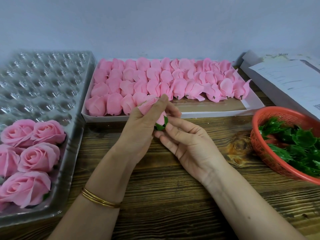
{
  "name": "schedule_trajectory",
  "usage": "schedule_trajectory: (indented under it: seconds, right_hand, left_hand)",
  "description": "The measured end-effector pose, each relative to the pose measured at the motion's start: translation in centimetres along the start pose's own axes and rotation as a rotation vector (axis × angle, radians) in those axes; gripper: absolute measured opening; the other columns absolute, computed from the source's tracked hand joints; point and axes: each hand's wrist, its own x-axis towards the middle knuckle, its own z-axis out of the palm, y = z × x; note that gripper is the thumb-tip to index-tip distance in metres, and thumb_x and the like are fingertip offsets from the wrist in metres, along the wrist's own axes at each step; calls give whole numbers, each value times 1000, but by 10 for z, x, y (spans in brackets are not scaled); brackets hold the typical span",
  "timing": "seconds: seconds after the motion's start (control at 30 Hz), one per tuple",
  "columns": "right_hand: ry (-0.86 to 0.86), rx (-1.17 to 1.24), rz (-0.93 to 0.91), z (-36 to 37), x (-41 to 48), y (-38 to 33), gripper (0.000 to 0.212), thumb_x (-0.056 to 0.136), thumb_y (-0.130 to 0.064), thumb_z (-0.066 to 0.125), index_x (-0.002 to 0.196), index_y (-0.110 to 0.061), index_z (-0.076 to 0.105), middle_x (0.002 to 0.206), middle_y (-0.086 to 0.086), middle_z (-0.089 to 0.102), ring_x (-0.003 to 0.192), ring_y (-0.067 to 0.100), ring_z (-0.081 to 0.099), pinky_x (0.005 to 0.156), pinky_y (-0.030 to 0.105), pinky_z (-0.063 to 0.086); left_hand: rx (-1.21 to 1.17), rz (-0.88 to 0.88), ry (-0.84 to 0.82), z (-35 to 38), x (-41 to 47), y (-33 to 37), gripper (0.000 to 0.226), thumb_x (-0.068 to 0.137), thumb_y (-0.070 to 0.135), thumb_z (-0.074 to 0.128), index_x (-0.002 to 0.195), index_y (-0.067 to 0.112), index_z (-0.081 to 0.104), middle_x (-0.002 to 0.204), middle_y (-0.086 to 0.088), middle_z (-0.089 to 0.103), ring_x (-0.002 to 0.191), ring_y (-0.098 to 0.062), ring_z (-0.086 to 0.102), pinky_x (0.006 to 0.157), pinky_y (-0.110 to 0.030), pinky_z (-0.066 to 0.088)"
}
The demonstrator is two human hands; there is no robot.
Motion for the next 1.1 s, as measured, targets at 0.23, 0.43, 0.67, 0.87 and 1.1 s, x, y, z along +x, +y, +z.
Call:
schedule_trajectory:
  seconds: [0.23,0.43,0.67,0.87,1.1]
  right_hand:
    - [-52,-9,3,-2,0,-1,29,70,0,68,98,-1,75,99,20,74,83,26,75,74,28,61]
    - [-30,-6,-48,-2,1,1,33,68,5,66,101,4,71,97,21,74,86,27,74,74,28,61]
    - [-29,-61,-143,-2,1,3,33,66,4,67,98,1,71,89,16,75,86,22,74,77,26,60]
    - [-41,-72,-153,-1,1,2,34,65,4,67,99,1,69,89,15,75,87,22,73,80,28,60]
    - [-88,-28,-45,-3,1,-2,29,66,3,68,93,0,77,97,18,75,90,25,74,77,29,60]
  left_hand:
    - [20,-38,-46,-6,1,-4,38,87,50,57,94,19,78,96,-5,71,98,-18,67,95,-37,54]
    - [60,-87,-74,-7,1,-2,45,76,58,62,110,31,77,104,-1,71,101,-20,67,103,-48,49]
    - [73,-72,-75,-7,2,-3,31,84,48,57,108,42,76,102,9,72,105,-15,66,94,-36,52]
    - [-6,-69,-88,-5,2,-2,37,80,50,62,110,34,76,101,3,73,91,-16,70,84,-30,55]
    - [-28,-86,-86,-8,3,-4,44,76,56,62,109,31,77,111,-1,70,109,-16,66,98,-35,54]
